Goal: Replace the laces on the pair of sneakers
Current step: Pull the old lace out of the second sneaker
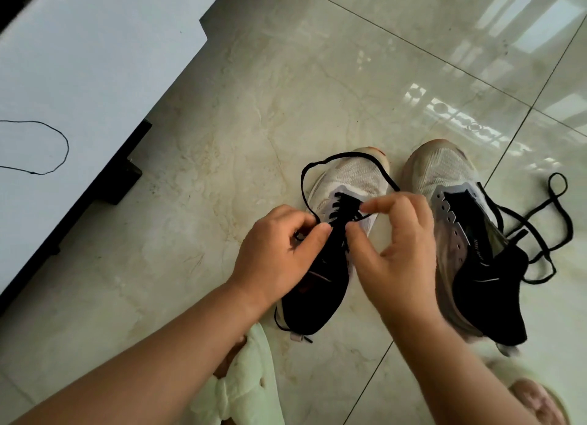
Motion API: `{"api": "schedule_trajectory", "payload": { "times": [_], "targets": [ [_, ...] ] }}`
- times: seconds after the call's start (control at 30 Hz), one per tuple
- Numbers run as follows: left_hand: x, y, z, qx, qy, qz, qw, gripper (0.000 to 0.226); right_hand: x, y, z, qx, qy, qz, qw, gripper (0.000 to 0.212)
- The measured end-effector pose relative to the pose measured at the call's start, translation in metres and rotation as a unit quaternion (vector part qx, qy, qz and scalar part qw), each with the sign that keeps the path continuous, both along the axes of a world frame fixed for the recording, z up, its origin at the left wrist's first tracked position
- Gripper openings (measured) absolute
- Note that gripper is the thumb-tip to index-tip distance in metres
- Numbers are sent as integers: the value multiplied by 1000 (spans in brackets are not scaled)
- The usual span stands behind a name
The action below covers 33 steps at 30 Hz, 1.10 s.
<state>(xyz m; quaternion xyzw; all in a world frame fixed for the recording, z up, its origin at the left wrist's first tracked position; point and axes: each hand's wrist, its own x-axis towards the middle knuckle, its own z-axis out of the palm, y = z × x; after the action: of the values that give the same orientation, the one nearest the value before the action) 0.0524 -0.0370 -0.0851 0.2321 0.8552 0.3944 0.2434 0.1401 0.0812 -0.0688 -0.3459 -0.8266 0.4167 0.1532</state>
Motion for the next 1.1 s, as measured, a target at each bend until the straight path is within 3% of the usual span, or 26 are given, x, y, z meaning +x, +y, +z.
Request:
{"api": "schedule_trajectory", "payload": {
  "times": [0.07,0.2,0.3,0.43,0.57,0.7,0.8,0.87,1.1],
  "targets": [
    [-4,6,0,2,-44,46,998,11,9,-12,-1,32,-10,9,999,10],
    [-12,5,-1,-13,-64,41,997,11,10,-31,-5,75,-93,36,992,30],
    [-15,3,-4,-33,-9,18,999,13,5,-42,-7,99,-152,28,983,36],
    [-21,-1,-12,-119,113,-26,986,16,-1,-57,-5,78,-156,-13,985,26],
    [-28,-9,-18,-181,145,-17,972,19,-2,-61,-7,61,-156,-29,985,23],
    [-24,-9,-10,-80,170,-42,981,25,0,-58,-9,57,-162,-48,984,29],
    [-21,-11,-8,10,173,-172,970,32,1,-58,-11,73,-146,-58,985,25],
    [-19,-12,-9,28,139,-207,968,30,0,-58,-12,73,-136,-72,985,23],
    [-21,-9,-5,38,90,-197,975,19,3,-59,-13,76,-107,-77,988,19]
  ]
}}
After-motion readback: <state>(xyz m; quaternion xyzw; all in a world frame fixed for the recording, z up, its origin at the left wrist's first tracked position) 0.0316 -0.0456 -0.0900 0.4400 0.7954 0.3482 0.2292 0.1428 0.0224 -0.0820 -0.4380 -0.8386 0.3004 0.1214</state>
